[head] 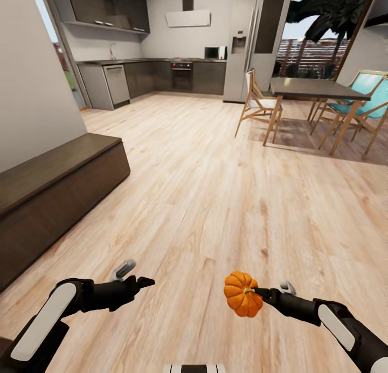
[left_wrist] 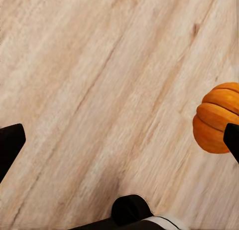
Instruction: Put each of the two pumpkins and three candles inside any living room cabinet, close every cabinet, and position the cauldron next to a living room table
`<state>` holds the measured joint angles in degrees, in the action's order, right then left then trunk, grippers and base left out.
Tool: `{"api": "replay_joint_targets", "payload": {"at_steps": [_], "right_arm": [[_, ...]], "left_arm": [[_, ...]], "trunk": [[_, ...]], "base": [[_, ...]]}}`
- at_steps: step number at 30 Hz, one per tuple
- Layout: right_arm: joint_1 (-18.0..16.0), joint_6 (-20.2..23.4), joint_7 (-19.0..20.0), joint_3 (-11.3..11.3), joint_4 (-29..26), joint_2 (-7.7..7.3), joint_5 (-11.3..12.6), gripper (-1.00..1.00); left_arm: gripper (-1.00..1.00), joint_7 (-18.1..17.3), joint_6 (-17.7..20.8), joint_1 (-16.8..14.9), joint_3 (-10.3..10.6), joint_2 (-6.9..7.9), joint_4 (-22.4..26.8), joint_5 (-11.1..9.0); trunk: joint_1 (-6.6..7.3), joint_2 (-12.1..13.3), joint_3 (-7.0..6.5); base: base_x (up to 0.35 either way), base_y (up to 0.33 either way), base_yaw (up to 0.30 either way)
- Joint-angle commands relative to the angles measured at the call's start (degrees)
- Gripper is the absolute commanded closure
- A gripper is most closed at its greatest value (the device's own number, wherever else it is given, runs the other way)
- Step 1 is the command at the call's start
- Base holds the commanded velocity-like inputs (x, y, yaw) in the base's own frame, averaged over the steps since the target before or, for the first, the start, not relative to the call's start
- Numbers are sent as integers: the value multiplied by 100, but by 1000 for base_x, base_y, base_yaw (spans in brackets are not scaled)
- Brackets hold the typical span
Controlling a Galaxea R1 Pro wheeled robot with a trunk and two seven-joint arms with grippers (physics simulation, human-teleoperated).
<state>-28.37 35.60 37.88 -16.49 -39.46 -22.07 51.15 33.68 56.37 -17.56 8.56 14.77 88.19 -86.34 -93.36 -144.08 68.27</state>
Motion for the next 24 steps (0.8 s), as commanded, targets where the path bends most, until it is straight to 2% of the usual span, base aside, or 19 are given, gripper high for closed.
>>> {"api": "replay_joint_targets", "payload": {"at_steps": [1, 5, 17, 20, 24], "right_arm": [[-4, 17, -4, -17, -1, -3, 35, 100], [-6, 11, 10, -7, 20, 8, 35, 100], [-7, 34, -54, 23, 43, 2, 110, 100], [-4, 34, -47, 23, 44, 6, 113, 100], [-7, 34, -49, 10, 44, 10, 56, 100]], "left_arm": [[-100, 60, -2, -3, 6, 2, 5, -57], [-100, 60, -3, -2, 6, 6, 5, -58], [-100, 60, -3, -2, -2, 0, -4, -91], [-100, 60, -3, -2, -3, 0, -4, -87], [-100, 60, -3, -2, -3, 0, -4, -101]], "trunk": [[7, -1, -18], [17, 5, -107], [48, 21, -373], [56, 25, -439], [56, 25, -432]], "base": [[-309, 0, 0], [-143, 0, 0], [-15, 0, 0], [-223, 0, 0], [-307, 0, 22]]}}
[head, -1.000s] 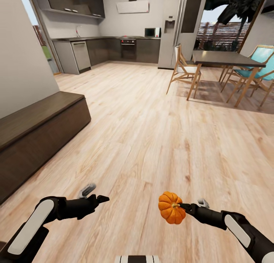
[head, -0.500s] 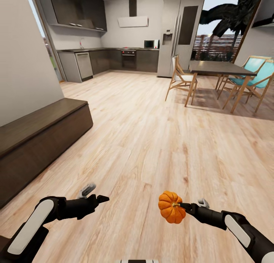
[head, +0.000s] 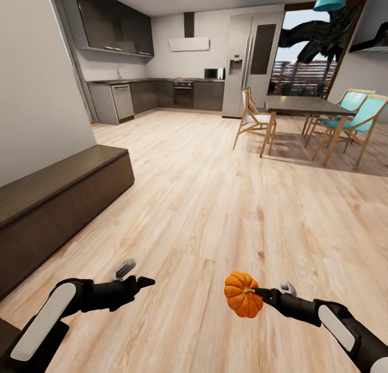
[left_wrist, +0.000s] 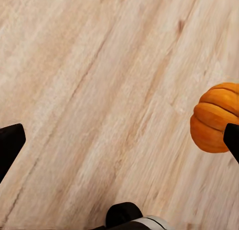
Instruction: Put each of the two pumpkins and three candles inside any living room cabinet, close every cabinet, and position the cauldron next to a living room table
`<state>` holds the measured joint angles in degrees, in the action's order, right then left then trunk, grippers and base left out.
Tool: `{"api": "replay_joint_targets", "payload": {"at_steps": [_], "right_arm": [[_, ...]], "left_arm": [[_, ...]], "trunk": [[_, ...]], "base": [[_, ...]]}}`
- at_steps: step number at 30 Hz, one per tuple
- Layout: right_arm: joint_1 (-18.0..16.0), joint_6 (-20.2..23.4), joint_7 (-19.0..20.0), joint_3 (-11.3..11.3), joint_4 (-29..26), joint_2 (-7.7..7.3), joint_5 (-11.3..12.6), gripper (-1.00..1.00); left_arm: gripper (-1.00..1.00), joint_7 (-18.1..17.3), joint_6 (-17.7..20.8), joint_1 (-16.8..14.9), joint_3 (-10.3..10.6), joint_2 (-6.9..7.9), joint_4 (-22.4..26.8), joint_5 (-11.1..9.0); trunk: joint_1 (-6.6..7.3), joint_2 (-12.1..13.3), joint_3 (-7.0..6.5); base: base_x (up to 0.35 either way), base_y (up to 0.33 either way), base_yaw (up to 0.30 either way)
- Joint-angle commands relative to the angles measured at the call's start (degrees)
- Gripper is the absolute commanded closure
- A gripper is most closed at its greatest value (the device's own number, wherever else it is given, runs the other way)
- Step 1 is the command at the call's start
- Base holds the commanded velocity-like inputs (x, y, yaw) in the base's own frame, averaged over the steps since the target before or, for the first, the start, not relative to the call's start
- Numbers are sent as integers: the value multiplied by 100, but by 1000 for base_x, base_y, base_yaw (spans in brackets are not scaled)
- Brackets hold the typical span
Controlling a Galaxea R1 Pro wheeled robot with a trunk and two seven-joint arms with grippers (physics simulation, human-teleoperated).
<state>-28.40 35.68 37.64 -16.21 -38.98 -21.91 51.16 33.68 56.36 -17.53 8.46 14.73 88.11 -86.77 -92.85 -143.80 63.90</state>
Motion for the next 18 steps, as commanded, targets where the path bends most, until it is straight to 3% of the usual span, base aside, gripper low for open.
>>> {"api": "replay_joint_targets", "payload": {"at_steps": [1, 8, 18], "right_arm": [[-2, 27, -26, -24, -4, -6, 47, 100], [-1, 24, -42, -63, 1, -6, 36, 100], [0, 18, -63, -75, 4, -6, 45, 100]], "left_arm": [[-100, 60, -2, -4, 5, 5, 5, -62], [-100, 60, -2, -4, -10, 18, 5, -60], [-100, 60, -2, -4, -6, 11, 5, -61]], "trunk": [[5, -3, 10], [5, -3, 63], [5, -3, 144]], "base": [[-241, 0, 86], [-187, -17, 110], [-224, -130, 141]]}}
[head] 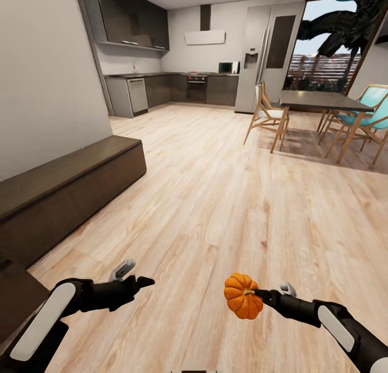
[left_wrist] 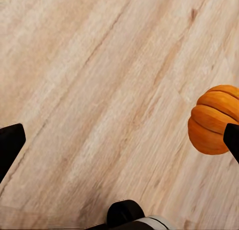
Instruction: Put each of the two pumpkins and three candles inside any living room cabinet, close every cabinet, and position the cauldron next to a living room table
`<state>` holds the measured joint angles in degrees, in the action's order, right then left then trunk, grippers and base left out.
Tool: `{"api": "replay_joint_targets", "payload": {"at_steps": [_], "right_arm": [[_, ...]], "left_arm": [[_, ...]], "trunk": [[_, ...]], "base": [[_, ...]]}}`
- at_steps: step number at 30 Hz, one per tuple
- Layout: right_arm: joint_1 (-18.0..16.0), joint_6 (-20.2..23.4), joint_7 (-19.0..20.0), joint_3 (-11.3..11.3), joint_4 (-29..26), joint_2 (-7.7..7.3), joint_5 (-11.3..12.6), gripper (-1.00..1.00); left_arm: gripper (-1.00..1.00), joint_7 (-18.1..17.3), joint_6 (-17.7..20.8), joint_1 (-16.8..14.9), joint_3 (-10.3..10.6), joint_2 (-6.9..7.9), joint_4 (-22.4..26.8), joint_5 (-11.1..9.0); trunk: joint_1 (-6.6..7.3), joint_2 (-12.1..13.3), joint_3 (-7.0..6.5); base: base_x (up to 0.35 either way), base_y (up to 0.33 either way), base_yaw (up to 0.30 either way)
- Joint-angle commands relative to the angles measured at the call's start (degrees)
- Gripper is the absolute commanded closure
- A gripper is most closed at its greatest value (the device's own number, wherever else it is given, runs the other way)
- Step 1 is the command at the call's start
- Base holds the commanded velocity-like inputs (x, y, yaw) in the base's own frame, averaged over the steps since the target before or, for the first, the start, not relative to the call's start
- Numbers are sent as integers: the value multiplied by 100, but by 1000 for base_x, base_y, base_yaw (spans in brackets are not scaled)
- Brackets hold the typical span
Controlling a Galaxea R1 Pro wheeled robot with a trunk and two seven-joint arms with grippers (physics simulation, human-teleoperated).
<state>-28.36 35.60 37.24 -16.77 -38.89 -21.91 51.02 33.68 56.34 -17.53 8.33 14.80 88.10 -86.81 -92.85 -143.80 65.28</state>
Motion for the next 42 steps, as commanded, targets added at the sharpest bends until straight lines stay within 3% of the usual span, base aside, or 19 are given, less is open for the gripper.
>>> {"api": "replay_joint_targets", "payload": {"at_steps": [1, 26, 32, 42], "right_arm": [[-3, 26, -24, -19, -4, -6, 59, 100], [-10, 9, -28, -28, -4, -6, 31, 100], [-6, 9, -227, -28, -4, -6, 31, 100], [-9, -36, -246, -30, -8, -6, 29, 100]], "left_arm": [[-100, 60, 0, -5, 9, 4, 6, -60], [-100, 42, 9, -5, 11, 5, -2, -65], [-100, 40, 9, -5, 7, 5, -3, -72], [-100, 36, 9, -5, 2, 5, -17, -72]], "trunk": [[4, -3, 13], [4, -3, 216], [4, -3, 265], [4, -3, 317]], "base": [[-221, -161, 148], [-71, -22, 148], [-209, -34, 148], [-12, -4, 93]]}}
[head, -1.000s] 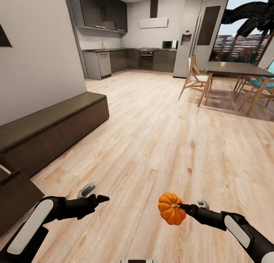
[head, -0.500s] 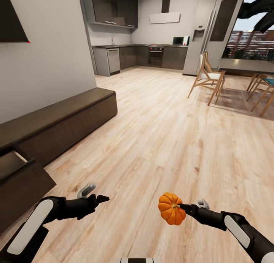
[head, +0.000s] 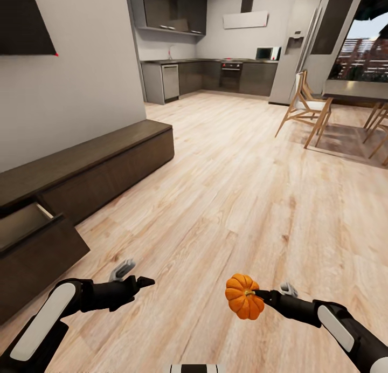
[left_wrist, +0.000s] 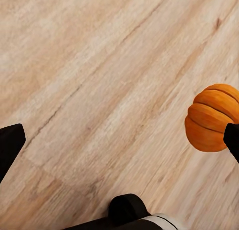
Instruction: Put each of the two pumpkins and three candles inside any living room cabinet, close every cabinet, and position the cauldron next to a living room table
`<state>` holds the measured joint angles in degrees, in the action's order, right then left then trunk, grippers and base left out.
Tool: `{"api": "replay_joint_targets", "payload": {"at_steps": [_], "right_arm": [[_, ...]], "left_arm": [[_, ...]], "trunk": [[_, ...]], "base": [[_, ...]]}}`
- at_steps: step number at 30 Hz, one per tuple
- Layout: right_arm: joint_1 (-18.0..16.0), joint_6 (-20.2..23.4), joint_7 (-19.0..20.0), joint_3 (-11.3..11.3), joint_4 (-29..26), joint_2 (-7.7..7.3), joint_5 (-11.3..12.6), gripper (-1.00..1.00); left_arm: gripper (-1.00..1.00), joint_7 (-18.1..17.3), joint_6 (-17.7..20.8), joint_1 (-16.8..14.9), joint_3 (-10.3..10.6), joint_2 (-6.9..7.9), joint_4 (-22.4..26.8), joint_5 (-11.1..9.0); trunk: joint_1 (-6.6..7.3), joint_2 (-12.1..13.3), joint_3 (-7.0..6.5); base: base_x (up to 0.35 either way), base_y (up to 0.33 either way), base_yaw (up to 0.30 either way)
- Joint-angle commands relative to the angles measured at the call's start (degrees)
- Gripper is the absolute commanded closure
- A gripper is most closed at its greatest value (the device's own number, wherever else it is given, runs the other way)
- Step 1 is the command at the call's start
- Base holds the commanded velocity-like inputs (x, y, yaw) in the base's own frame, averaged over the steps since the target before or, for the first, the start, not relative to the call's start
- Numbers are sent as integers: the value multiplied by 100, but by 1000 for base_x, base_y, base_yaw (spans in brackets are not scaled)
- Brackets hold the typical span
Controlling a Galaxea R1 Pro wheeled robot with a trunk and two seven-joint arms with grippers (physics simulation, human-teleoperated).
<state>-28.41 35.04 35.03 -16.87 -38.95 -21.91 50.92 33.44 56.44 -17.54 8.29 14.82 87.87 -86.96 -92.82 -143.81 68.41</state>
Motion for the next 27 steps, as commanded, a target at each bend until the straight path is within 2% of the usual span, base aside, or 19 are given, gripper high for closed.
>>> {"api": "replay_joint_targets", "payload": {"at_steps": [1, 12, 27], "right_arm": [[-5, 20, -27, -23, -5, -6, 36, 100], [-2, 2, 24, -14, -7, -8, 41, 100], [-4, 18, -31, -18, -8, -6, 32, 100]], "left_arm": [[-100, 62, -2, -4, 6, 4, 4, -58], [-100, 58, -2, -4, 2, 10, -6, -63], [-100, 58, -2, -4, -12, 14, -16, -71]], "trunk": [[1, -2, 5], [1, -2, 3], [1, -2, -6]], "base": [[0, 0, 6], [-17, -8, 14], [-243, -141, 255]]}}
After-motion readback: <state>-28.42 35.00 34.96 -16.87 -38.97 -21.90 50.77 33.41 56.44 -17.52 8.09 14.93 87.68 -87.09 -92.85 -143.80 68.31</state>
